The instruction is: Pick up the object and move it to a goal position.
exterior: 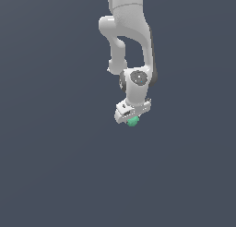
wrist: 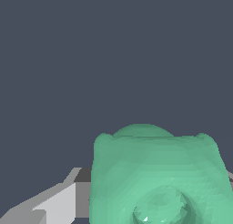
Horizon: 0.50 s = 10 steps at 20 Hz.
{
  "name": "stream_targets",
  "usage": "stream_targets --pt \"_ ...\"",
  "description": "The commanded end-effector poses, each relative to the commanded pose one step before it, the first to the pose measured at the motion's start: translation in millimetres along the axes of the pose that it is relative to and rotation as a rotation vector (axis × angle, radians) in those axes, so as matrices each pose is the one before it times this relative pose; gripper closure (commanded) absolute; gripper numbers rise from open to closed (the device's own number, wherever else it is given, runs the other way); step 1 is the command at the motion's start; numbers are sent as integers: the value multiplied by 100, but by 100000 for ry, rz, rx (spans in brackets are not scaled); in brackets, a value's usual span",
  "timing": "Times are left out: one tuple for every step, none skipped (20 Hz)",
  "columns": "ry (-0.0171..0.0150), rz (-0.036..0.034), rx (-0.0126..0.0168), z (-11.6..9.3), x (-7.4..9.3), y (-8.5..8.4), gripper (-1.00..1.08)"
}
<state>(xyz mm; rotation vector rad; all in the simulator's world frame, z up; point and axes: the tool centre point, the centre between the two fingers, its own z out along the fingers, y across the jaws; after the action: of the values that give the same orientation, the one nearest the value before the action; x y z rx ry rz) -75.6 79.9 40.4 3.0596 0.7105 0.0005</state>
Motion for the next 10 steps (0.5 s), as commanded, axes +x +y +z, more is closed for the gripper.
stream_targets --pt "-25 -93 69 101 31 -67 108" --pt "0 0 0 0 0 0 108" --pt "3 71 -67 -85 -34 49 108" --pt "0 0 0 -25 14 -8 108" --pt "0 0 0 -74 43 -23 108" --pt "0 0 0 -123 71 -38 108" --pt "0 0 0 -172 100 -53 108" --pt "0 0 0 -221 129 -68 108" --pt "0 0 0 -270 157 -83 108" --pt "0 0 0 -318 185 -98 108"
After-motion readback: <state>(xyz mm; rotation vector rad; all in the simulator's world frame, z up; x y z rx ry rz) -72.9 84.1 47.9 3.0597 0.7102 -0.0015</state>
